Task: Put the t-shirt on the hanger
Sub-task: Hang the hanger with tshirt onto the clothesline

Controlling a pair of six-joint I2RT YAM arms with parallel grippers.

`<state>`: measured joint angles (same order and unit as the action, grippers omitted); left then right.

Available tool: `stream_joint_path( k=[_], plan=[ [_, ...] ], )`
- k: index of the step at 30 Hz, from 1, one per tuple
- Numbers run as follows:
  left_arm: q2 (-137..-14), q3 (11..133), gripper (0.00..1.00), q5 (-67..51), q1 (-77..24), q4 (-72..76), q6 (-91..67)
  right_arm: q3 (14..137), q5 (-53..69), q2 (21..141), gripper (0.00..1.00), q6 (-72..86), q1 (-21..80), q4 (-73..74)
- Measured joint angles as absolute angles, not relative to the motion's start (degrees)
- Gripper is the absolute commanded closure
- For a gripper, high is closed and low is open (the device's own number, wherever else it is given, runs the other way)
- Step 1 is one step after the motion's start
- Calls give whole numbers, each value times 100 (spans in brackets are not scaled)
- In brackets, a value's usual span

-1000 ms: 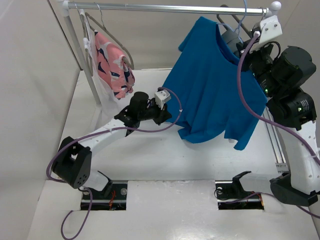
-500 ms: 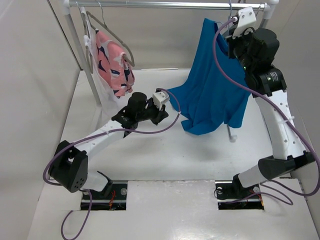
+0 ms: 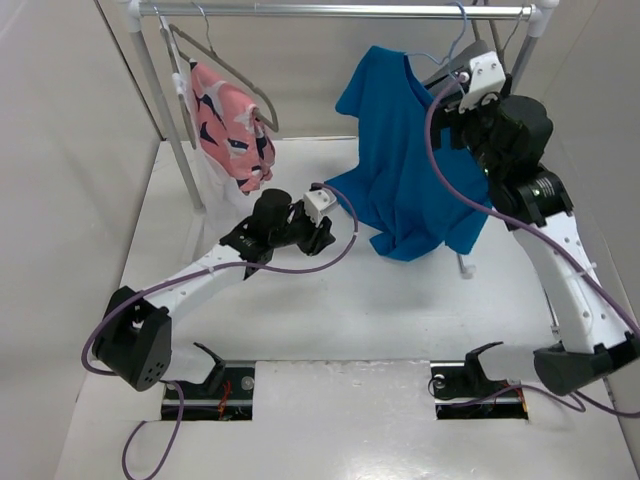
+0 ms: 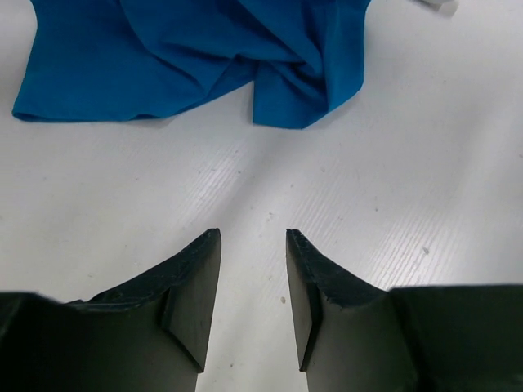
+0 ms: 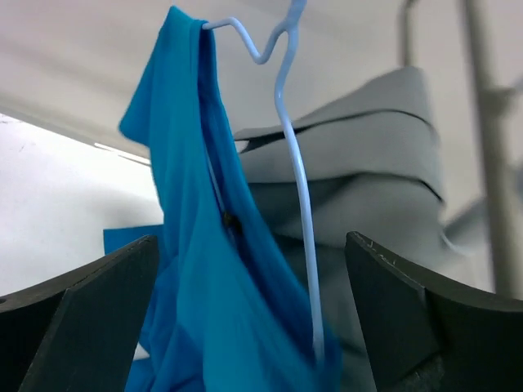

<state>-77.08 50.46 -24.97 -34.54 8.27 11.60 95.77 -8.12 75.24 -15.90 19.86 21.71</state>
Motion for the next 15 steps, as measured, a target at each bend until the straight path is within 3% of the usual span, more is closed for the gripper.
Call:
stream_joint_path(
  k=[8,15],
  plan=[
    [-7575,4742,61,-2139,-3441,554,1280,8720,-1723,5719,0,-1588,3247,2851],
    [-7369,4139,60,-1719,-3439,528,1310,5741,-1822,4095,0,-270,3918,3601]
  ],
)
